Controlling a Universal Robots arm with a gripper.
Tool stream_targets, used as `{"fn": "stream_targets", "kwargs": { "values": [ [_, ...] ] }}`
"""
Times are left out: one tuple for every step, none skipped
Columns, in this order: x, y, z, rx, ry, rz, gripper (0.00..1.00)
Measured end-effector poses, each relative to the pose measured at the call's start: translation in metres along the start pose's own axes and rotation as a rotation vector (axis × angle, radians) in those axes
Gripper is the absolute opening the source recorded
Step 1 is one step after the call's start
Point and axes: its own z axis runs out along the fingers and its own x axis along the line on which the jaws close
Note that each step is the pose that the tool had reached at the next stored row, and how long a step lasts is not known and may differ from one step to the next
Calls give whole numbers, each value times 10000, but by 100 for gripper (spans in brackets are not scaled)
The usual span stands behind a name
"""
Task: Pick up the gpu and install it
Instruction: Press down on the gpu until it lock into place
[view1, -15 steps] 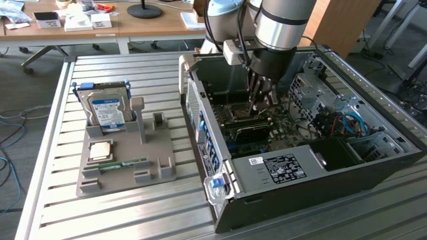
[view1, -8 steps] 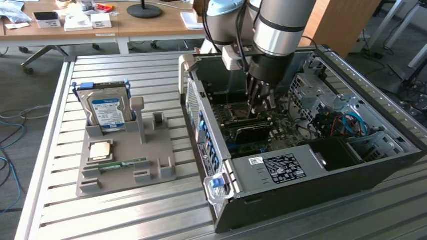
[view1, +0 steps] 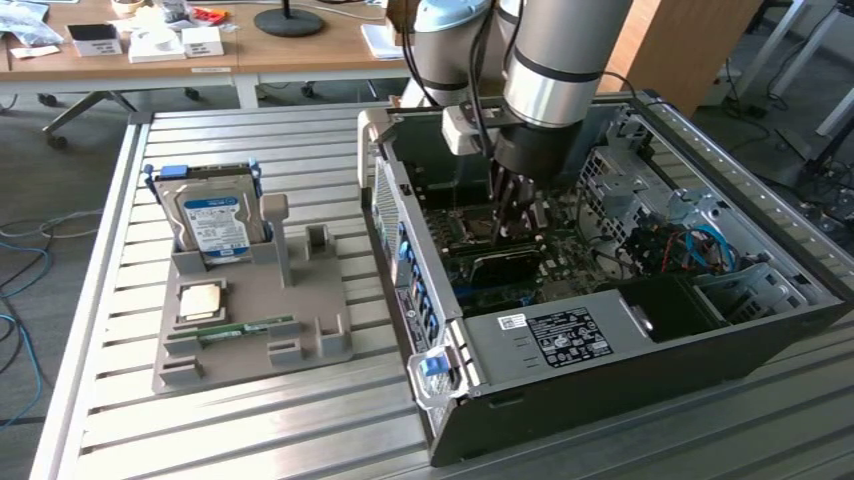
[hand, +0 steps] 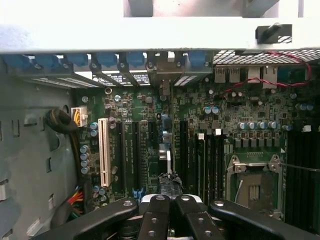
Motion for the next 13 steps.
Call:
{"fn": "stream_targets", "kwargs": {
  "values": [
    [-3, -9, 15, 0, 0, 0, 11],
    [-9, -19, 28, 0, 1, -1, 11],
    [-12, -24, 39, 0, 0, -1, 11],
    [-14, -24, 48, 1, -1, 0, 11],
    [-18, -24, 56, 0, 1, 0, 11],
    [-25, -24, 63, 1, 0, 0, 11],
    [-33, -24, 69, 0, -6, -1, 11],
    [-41, -24, 74, 0, -14, 0, 11],
    [-49, -23, 79, -1, -20, 0, 11],
    [-56, -23, 84, -1, -27, 0, 11],
    [-62, -23, 90, -1, -32, -1, 11],
    [-68, -22, 98, -1, -37, -1, 11],
    [-72, -22, 108, -1, -39, -1, 11]
  ]
}}
